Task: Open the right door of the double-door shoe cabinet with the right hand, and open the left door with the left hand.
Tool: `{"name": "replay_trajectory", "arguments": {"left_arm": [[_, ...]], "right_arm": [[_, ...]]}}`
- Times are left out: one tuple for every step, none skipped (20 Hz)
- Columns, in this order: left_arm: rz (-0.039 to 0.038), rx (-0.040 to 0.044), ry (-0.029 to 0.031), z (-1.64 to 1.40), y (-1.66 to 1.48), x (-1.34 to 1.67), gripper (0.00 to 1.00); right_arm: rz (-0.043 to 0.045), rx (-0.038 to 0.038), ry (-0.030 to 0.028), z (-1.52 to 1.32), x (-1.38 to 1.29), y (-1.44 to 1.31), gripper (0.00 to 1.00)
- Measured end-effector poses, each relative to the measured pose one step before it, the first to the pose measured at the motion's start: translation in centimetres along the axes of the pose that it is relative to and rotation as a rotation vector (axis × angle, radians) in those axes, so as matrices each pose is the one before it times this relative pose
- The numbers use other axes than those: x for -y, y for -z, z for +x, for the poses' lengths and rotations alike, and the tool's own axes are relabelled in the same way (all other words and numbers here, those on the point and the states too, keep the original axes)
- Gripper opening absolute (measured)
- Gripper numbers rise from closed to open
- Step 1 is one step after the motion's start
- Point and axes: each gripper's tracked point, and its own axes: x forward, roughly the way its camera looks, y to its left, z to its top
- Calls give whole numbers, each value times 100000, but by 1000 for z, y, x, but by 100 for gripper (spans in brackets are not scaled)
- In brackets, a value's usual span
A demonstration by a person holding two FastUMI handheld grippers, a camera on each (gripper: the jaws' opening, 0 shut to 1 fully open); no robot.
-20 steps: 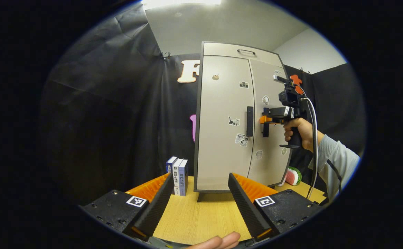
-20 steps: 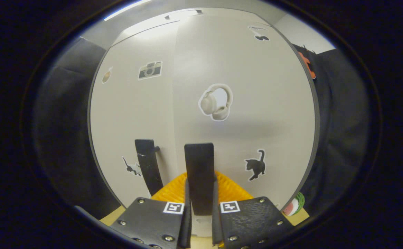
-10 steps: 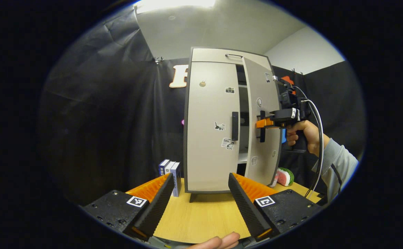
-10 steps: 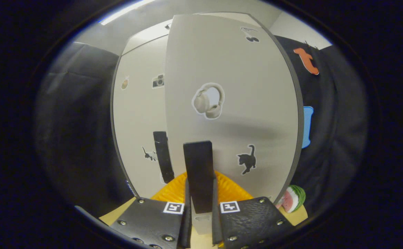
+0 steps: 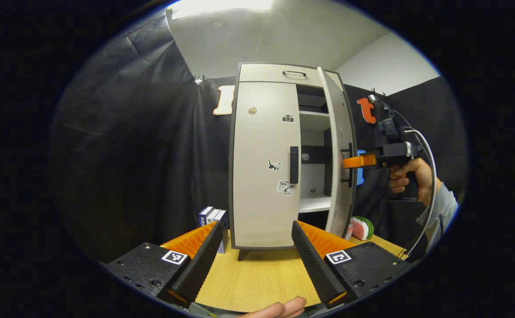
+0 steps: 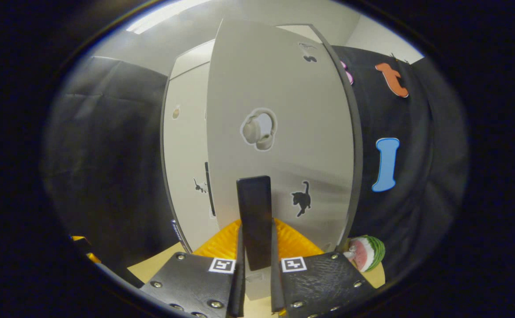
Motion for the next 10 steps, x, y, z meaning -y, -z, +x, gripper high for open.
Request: {"name": "replay_trajectory", "arguments": {"left_arm": [[613, -483, 1157, 253, -5, 680, 98], [588, 155, 1451, 220, -98, 666, 98], [431, 861, 1400, 207, -273, 664, 98], [125, 851, 1491, 174, -208, 685, 98], [-591, 816, 1610, 185, -155, 693, 98], [-1067, 516, 1708, 51, -42, 671, 98], [-1227, 193, 1537, 129, 62, 526, 98], [-480, -283, 1380, 182, 254, 425, 98], [-26, -465, 856, 198, 268, 249, 98], [-32, -570, 448, 267, 276, 157, 98]], "right_arm": [[317, -500, 230, -536, 505, -117, 24], [-905, -363, 349, -550, 580, -24, 23], [-419, 87, 357, -526, 508, -34, 23], [800, -729, 458, 11, 441, 169, 23], [510, -336, 312, -507, 282, -72, 18], [572, -211, 437, -424, 438, -52, 18], [444, -387, 809, -126, 358, -12, 18], [-679, 103, 976, -357, 313, -23, 18], [-392, 10, 1279, -277, 550, -28, 17], [175, -123, 1278, -449, 720, 58, 17]]}}
